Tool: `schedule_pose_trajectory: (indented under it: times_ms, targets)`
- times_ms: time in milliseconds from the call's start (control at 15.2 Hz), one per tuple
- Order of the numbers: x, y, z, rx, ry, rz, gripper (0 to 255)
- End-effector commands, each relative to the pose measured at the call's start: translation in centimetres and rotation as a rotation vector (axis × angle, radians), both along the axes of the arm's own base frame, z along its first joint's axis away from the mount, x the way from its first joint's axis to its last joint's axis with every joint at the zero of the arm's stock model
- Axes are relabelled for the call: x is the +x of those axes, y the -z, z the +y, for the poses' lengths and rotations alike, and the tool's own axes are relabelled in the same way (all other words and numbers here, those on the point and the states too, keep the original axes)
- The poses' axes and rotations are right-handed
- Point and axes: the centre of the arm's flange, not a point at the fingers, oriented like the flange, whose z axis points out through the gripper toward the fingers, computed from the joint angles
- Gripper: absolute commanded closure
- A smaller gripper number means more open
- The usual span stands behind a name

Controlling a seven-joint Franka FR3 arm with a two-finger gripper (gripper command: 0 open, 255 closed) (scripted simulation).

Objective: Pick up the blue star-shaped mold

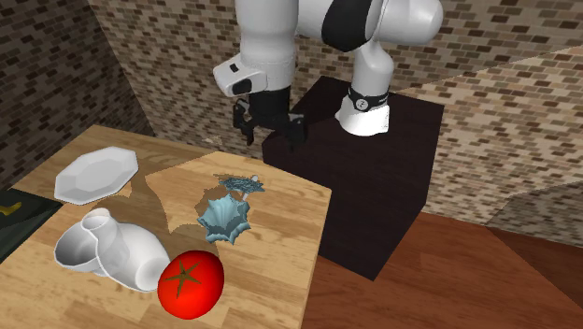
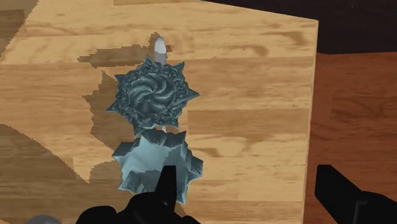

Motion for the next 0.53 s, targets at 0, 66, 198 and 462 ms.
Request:
schedule_pose_trajectory:
  times_ms: [0, 66, 198, 462]
  targets:
    - [1.2, 2.5, -1.0, 0.006, -0.014, -0.003, 0]
    - [1.7, 3.6, -1.5, 0.010, -0.021, -0.004, 0]
    - [2.8, 5.9, -2.3, 0.018, -0.033, -0.006, 0]
    - [4.9, 10.6, -3.9, 0.035, -0.059, -0.009, 0]
